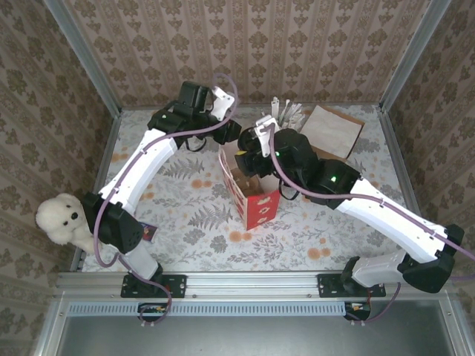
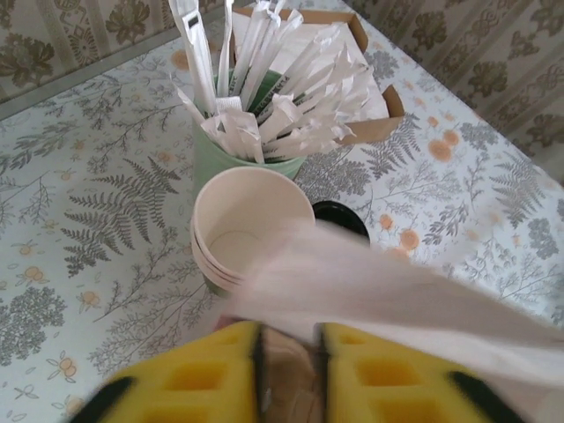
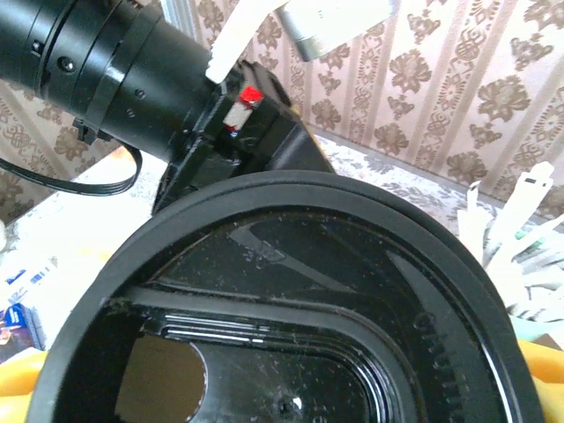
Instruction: Pack the takeout coffee
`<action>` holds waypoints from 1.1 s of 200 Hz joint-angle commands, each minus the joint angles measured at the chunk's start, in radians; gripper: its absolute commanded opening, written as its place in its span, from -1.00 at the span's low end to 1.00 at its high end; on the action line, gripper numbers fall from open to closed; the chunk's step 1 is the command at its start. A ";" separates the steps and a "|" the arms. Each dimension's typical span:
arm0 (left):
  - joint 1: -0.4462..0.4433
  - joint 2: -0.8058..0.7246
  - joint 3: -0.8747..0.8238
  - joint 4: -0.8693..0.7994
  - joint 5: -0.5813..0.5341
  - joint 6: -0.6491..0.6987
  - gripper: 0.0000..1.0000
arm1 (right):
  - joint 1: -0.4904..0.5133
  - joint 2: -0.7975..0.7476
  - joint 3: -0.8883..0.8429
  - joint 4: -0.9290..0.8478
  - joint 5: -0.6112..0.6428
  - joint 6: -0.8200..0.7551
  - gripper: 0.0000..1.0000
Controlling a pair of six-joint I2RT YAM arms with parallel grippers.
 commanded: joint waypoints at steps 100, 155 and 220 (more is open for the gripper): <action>0.145 -0.288 -0.226 0.451 0.413 -0.062 1.00 | -0.043 0.052 0.421 -0.562 -0.070 0.186 0.41; -0.047 -0.459 -0.511 0.595 0.540 0.224 1.00 | -0.047 0.015 0.427 -0.496 -0.202 0.216 0.42; -0.147 -0.435 -0.607 0.826 0.493 0.154 1.00 | -0.046 0.013 0.375 -0.393 -0.256 0.190 0.42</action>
